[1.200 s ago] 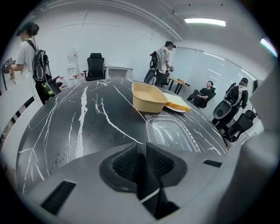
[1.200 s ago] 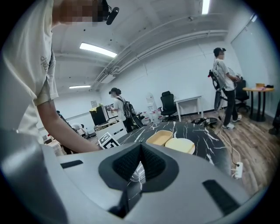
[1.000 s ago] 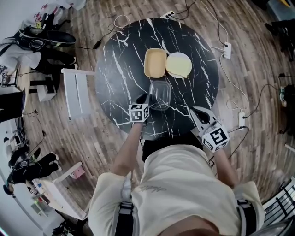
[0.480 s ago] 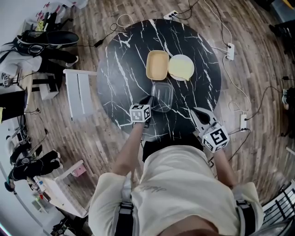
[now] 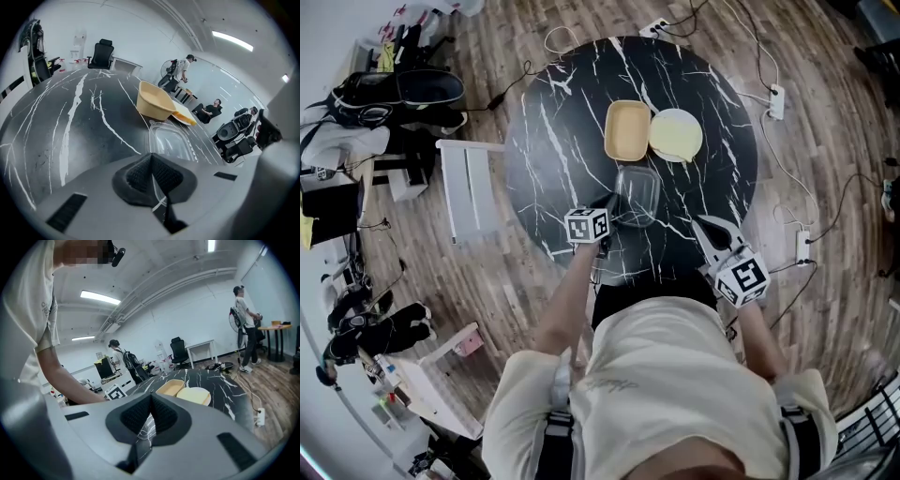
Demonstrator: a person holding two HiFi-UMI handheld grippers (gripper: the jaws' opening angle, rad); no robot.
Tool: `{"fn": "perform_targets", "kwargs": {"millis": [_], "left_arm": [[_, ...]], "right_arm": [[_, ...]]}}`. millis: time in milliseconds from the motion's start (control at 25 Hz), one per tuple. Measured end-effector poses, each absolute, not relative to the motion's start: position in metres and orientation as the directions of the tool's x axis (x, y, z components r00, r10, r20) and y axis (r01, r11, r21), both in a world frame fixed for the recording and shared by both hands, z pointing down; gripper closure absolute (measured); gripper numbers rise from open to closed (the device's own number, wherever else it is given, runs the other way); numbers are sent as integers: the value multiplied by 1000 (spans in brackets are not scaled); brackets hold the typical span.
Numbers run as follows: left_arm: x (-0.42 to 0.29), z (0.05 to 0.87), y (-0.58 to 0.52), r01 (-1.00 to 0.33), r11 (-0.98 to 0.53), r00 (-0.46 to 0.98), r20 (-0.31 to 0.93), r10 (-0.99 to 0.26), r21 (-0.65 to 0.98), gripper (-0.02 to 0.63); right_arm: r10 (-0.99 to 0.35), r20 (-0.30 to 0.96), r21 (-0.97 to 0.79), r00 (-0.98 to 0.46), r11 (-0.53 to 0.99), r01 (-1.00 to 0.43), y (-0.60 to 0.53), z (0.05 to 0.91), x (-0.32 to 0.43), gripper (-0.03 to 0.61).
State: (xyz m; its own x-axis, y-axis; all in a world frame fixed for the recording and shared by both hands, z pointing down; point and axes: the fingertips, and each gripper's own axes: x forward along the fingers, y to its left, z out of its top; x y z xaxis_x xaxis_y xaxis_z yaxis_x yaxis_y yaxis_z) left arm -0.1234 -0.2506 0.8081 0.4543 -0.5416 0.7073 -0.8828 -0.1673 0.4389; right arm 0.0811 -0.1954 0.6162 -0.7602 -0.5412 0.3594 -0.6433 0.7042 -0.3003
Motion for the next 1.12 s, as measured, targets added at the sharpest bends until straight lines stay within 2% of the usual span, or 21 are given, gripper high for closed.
{"fn": "perform_targets", "kwargs": {"millis": [160, 600, 920, 1120], "left_arm": [[-119, 801, -252, -891, -225, 451, 715, -534, 394, 597], [-138, 713, -245, -923, -302, 382, 663, -644, 239, 597], [-160, 633, -243, -922, -285, 386, 563, -730, 262, 597], [-169, 586, -253, -910, -303, 406, 466, -786, 282, 597]], "right_arm": [[-560, 361, -288, -746, 693, -660, -192, 612, 79, 571], [-589, 343, -242, -731, 697, -675, -179, 588, 47, 571], [-636, 304, -191, -709, 688, -700, -194, 562, 27, 571], [-652, 278, -229, -706, 669, -707, -205, 547, 19, 571]]}}
